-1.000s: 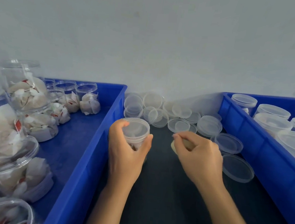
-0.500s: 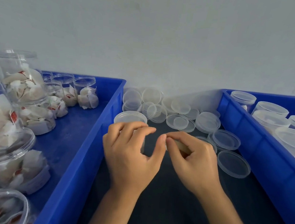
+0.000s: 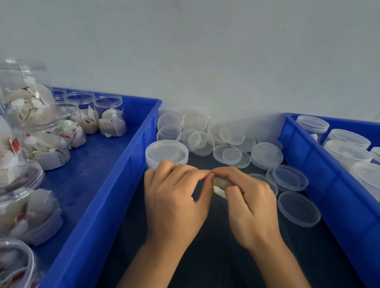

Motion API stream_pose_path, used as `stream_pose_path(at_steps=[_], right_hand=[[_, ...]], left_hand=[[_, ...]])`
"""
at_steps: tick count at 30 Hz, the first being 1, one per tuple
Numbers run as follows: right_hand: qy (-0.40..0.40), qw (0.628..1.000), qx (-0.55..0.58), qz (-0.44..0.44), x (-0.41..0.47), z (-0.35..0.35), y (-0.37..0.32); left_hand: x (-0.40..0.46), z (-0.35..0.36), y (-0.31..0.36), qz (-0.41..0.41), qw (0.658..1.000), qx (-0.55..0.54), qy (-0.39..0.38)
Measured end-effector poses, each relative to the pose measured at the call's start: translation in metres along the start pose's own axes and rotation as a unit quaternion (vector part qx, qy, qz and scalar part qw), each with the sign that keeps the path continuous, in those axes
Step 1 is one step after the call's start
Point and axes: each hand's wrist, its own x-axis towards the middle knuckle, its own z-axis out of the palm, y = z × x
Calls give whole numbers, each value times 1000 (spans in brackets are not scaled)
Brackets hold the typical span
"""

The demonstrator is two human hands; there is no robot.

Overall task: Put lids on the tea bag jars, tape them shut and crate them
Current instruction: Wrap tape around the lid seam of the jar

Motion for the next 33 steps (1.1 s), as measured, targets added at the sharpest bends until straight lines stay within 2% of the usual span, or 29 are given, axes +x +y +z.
stream_pose_path(at_steps=[5,11,19,28,33], right_hand=[[-2,999,-37,4,1,1,1],[20,998,-47,25,4,-4,15],[48,998,-9,-42,3,-6,25],[46,996,40,-64,2,-7,24],[52,993,96,-50,0,-5,23]], left_hand=[[0,0,3,-25,999,-42,-14],[4,0,18,-111,982,-131,-85],[4,5,15,-286,915,-233,-165],[5,7,10,-344,875,-278,-199],[7,10,12,-398,834,-323,-203]])
